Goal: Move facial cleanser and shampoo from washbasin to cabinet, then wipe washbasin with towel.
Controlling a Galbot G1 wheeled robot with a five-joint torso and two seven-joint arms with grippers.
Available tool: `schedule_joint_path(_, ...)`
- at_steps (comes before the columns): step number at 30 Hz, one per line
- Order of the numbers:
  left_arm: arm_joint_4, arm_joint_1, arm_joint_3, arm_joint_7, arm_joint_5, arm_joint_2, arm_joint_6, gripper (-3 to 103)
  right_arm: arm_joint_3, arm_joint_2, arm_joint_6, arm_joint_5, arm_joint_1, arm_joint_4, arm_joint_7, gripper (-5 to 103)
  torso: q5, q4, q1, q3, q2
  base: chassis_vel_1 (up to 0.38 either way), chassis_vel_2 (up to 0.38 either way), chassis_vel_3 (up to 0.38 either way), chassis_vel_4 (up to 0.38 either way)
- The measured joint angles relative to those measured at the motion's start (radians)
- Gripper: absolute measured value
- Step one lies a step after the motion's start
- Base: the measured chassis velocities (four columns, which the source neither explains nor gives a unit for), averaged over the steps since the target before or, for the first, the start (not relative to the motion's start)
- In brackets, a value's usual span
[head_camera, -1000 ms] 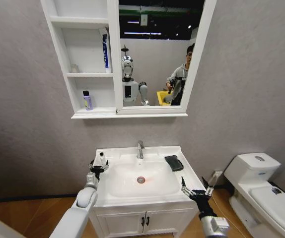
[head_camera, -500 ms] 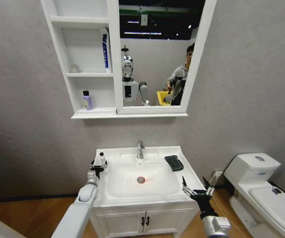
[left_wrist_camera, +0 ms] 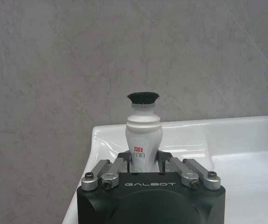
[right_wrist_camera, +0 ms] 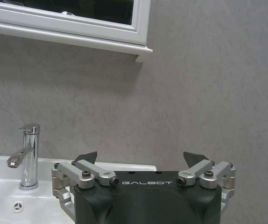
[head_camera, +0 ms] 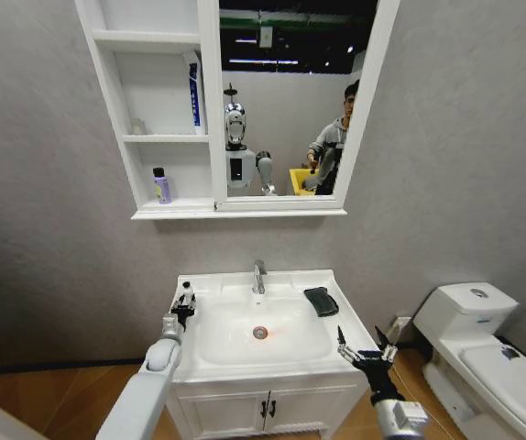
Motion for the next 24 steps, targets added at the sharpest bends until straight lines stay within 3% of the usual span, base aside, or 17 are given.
schedule_joint_path(5,-0.063,0.019,0.004,-0.002,-0.016,0.022,0.021,28,-0.004,0.000,0.000,0.000,0.007,-0.002,0.000,100,0.0000,-0.0001,0.000,0.000,0.000,0.000,0.000,0.000,0.000)
schedule_joint_path(13,-0.392,0.078,0.014,-0.102,-0.158,0.192,0.176,28,-0.008,0.001,-0.006,-0.004,0.012,-0.003,0.000,100,-0.0003,0.0003,0.000,0.000,0.000,0.000,0.000,0.000,0.000)
schedule_joint_path(15,-0.584,0.074,0.014,-0.168,-0.285,0.293,0.265,28,-0.009,0.001,-0.009,-0.008,0.015,-0.004,0.000,100,-0.0002,-0.0003,0.000,0.000,0.000,0.000,0.000,0.000,0.000)
schedule_joint_path(16,-0.584,0.074,0.014,-0.168,-0.285,0.293,0.265,28,-0.009,0.001,-0.009,-0.008,0.015,-0.004,0.000,100,-0.0002,-0.0003,0.000,0.000,0.000,0.000,0.000,0.000,0.000)
schedule_joint_path(19,-0.779,0.010,-0.001,-0.270,-0.542,0.459,0.440,28,-0.015,0.005,-0.014,-0.015,0.019,-0.005,0.000,100,0.0002,0.0000,0.000,0.000,0.000,0.000,0.000,0.000,0.000)
schedule_joint_path(20,-0.779,0.010,-0.001,-0.270,-0.542,0.459,0.440,28,-0.015,0.005,-0.014,-0.015,0.019,-0.005,0.000,100,0.0002,0.0000,0.000,0.000,0.000,0.000,0.000,0.000,0.000)
schedule_joint_path(23,-0.867,-0.130,-0.001,-0.340,-0.817,0.577,0.567,28,-0.020,0.009,-0.017,-0.019,0.022,-0.004,0.000,100,0.0003,0.0001,0.000,0.000,0.000,0.000,0.000,0.000,0.000)
schedule_joint_path(24,-0.867,-0.130,-0.001,-0.340,-0.817,0.577,0.567,28,-0.020,0.009,-0.017,-0.019,0.022,-0.004,0.000,100,0.0003,0.0001,0.000,0.000,0.000,0.000,0.000,0.000,0.000)
